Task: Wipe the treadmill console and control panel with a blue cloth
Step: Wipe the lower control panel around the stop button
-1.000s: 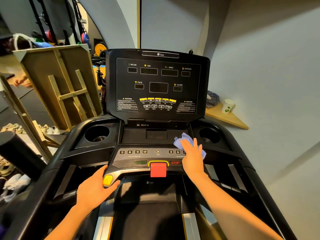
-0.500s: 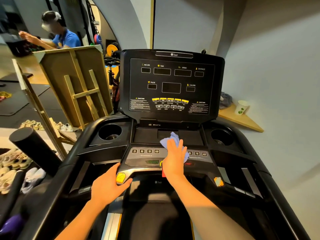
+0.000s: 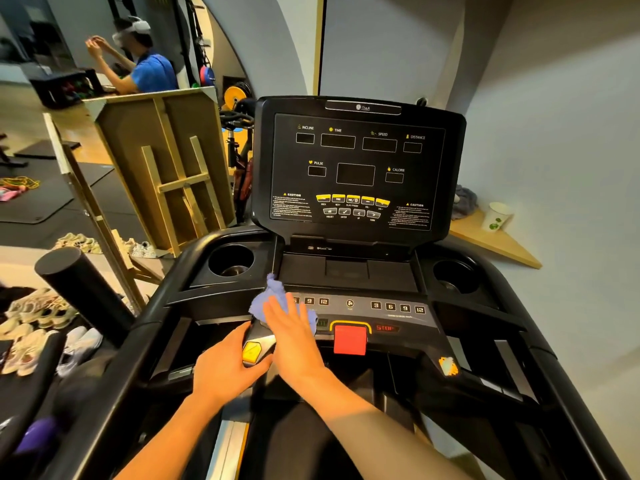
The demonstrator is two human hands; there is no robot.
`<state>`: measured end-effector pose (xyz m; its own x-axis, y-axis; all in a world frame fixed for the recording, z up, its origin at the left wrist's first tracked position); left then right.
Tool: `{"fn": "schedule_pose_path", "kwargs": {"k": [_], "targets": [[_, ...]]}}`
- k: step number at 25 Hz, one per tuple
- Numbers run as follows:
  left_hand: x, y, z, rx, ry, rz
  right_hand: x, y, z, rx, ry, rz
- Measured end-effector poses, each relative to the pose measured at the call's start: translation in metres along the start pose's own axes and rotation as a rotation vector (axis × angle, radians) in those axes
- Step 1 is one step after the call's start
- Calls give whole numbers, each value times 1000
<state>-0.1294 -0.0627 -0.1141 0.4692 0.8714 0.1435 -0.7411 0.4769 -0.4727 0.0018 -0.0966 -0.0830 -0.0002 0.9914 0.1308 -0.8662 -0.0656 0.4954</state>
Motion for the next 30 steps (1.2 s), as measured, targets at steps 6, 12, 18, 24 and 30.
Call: {"fn": "schedule_pose_path", "kwargs": {"k": [6, 12, 18, 24, 30], "targets": [[-3, 0, 0, -32, -1, -42, -10, -11, -30, 54, 235, 142], [-3, 4, -6, -78, -3, -95, -27, -5, -8, 33, 343, 257], [0, 13, -12, -132, 76, -52, -31, -33, -4, -116, 373, 355], [2, 14, -10, 50, 40, 43, -65, -84, 36, -157, 309, 279], [2, 11, -8, 50, 77, 70, -102, -139, 68, -15, 243, 65]]}}
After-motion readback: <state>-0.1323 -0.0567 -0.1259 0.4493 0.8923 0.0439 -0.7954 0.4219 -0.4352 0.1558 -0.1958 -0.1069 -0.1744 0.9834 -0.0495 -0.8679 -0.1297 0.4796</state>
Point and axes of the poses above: each hand's wrist, its own x-axis towards the middle knuckle, its own z-axis out of the back of the hand, y = z × x, the point moved 6 cm from there along x, towards the middle knuckle, and after that the axes turned 7 degrees about y, right-handed, at the moved point
